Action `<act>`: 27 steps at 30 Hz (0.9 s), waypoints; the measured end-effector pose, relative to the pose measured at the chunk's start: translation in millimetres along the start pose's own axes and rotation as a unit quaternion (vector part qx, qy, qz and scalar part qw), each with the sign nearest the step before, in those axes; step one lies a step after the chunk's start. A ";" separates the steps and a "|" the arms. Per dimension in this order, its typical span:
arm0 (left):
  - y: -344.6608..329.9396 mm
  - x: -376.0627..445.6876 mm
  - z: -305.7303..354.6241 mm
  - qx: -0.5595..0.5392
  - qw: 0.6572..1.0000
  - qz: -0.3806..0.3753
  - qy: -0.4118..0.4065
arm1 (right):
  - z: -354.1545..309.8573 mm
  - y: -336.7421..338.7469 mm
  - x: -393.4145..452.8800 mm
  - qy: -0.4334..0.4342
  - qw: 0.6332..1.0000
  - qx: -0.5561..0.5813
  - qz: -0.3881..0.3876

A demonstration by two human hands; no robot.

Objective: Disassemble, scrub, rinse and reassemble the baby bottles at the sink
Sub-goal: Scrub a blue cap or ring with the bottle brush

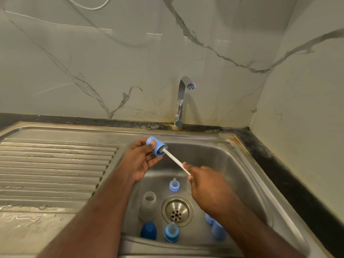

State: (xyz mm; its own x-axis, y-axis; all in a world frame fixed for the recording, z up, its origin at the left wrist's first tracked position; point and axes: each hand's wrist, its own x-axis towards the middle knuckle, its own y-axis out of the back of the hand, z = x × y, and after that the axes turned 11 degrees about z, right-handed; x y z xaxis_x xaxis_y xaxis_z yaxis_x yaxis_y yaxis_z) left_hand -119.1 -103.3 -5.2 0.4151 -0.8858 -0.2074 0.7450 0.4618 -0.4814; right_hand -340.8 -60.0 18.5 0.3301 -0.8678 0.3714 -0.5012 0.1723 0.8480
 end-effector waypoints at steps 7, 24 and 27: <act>1.6 0.3 2.2 -0.008 1.000 0.012 -0.005 | 4.1 11.5 0.1 -0.067 0.983 0.157 -0.072; 1.0 -4.1 7.0 -0.068 0.998 -0.007 0.004 | 8.1 11.5 -2.9 -0.148 0.942 0.293 -0.072; -0.6 -6.0 6.5 -0.062 0.998 -0.017 0.015 | 2.6 6.7 -1.7 -0.051 0.991 0.120 -0.023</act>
State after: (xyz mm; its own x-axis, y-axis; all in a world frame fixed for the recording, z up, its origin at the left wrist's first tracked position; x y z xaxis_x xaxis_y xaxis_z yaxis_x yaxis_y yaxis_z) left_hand -118.6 -97.9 1.8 0.3737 -0.9027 -0.2132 0.6876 0.4239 -0.5895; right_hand -346.8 -58.7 22.6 0.2809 -0.9170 0.2832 -0.6672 0.0256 0.7444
